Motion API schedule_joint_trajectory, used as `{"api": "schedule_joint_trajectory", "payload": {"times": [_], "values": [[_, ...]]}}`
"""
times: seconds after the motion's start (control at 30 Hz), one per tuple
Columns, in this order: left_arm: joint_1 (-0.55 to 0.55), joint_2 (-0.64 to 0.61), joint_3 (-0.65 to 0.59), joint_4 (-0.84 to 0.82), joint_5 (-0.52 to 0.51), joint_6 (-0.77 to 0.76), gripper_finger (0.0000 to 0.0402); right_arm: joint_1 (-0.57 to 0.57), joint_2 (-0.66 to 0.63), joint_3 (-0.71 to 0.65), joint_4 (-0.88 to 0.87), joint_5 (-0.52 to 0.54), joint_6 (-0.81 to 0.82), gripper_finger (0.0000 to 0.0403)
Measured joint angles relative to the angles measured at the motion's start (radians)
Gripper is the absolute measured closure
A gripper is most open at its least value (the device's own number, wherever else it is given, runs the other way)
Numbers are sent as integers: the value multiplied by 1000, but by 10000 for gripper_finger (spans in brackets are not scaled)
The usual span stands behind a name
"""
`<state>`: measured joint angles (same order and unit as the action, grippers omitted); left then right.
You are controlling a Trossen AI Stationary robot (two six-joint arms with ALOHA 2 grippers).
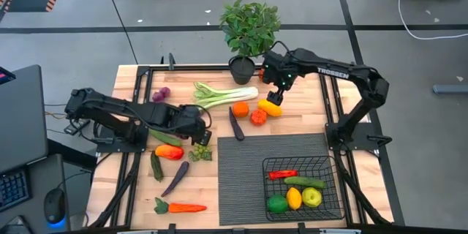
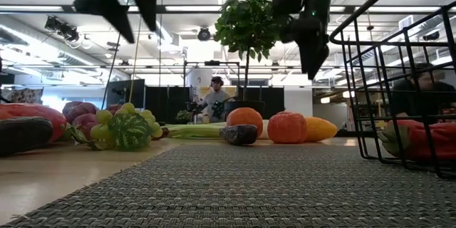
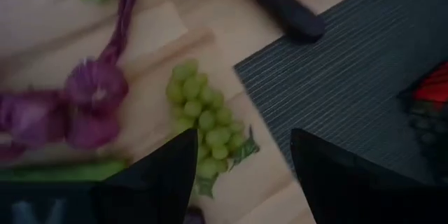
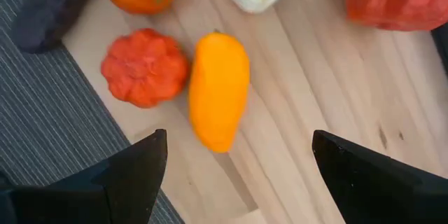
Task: Build produce basket
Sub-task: Put the green grapes into the black wire basket
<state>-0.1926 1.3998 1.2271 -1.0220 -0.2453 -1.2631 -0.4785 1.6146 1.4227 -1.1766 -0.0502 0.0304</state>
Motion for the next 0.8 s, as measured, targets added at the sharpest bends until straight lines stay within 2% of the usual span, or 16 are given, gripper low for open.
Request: {"api": "schedule_joint_trajectory", "payload": {"times": [0.2, 0.47, 0.57, 0.7, 0.8], "values": [[-9, 1, -42, -1, 56, -101, 168, -5, 61, 0, -34, -122, -9, 47], [21, 10, -46, -8, -6, -34, 168, 44, 122, 0, -40, -93, -18, 54], [45, 16, -92, 5, -2, -34, 168, 62, 140, 0, -47, -93, 3, 54], [68, 16, -195, 155, 105, -54, 168, 85, 150, 0, -52, -93, 21, 54], [66, 16, -260, 287, 166, -69, 166, 94, 151, 0, -55, -52, 21, 54]]}}
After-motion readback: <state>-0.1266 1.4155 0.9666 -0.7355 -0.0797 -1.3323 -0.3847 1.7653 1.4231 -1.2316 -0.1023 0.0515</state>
